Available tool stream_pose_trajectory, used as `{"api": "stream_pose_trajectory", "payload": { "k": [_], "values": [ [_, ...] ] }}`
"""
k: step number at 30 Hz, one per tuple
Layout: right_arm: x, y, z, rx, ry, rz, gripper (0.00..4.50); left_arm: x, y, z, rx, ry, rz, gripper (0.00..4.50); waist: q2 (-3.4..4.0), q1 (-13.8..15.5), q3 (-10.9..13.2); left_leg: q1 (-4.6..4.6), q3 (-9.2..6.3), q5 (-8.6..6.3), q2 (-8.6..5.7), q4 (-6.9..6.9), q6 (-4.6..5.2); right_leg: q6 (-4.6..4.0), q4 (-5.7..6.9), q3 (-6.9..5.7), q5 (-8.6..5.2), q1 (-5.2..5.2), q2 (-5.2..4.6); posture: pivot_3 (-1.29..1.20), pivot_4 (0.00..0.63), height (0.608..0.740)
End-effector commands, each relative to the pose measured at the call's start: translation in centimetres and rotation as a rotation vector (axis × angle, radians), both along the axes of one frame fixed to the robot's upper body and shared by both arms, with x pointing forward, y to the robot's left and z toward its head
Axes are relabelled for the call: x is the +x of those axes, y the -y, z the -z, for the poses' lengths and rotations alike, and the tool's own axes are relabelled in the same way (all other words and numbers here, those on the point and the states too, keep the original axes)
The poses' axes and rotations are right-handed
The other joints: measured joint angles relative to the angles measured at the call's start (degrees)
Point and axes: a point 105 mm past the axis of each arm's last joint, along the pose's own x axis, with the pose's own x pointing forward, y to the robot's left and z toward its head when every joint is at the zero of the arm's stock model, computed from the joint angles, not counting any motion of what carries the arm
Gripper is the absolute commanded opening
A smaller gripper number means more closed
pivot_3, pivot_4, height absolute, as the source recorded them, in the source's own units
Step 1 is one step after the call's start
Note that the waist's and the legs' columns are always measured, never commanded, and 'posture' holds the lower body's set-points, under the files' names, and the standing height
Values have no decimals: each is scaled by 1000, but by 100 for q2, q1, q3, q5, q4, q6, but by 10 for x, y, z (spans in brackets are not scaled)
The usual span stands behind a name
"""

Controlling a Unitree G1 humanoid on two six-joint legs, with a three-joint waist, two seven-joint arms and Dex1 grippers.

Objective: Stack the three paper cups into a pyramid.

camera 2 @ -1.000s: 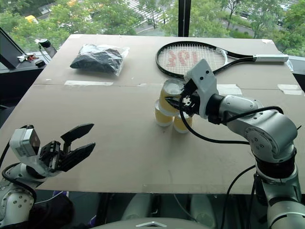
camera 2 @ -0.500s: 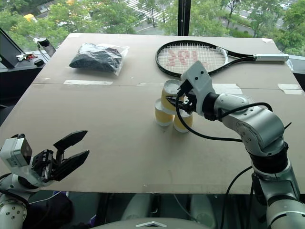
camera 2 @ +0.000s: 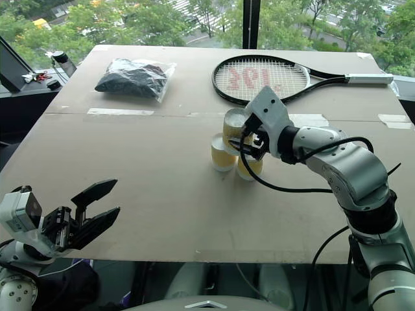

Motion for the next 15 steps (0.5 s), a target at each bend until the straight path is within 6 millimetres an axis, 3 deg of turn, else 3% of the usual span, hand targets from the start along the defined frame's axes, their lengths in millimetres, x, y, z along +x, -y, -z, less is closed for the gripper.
{"api": "stream_pose_trajectory", "payload": {
  "k": [1, 6, 10, 15],
  "values": [
    [-2, 3, -15, 5, 69, -9, 4481, -4, -5, -8, -4, 52, -12, 4500, 0, 0, 0, 0, 0, 0, 0, 0, 0, 0, 0, -1, 0, 0, 0, 0, 150, 740],
    [-12, 13, -27, 31, 115, -24, 4481, -2, -5, -9, -7, 63, -7, 4500, 0, 16, 0, 0, -1, 0, 0, 1, 0, 0, 0, -1, 0, 0, 0, 0, 150, 740],
    [-39, 33, -33, 57, 137, -72, 4481, 16, 7, 0, 16, 2, -40, 4500, -1, 70, 0, -9, -10, -2, -2, 7, 3, 1, -6, -6, 0, 6, -1, 0, 150, 740],
    [-60, 53, -16, 59, 113, -60, 4481, 47, 22, 7, 126, -3, -134, 4500, -11, 31, -8, -1, -9, -3, 0, 11, 5, 2, 2, -1, 1, 11, 5, 0, 150, 740]
  ]
}}
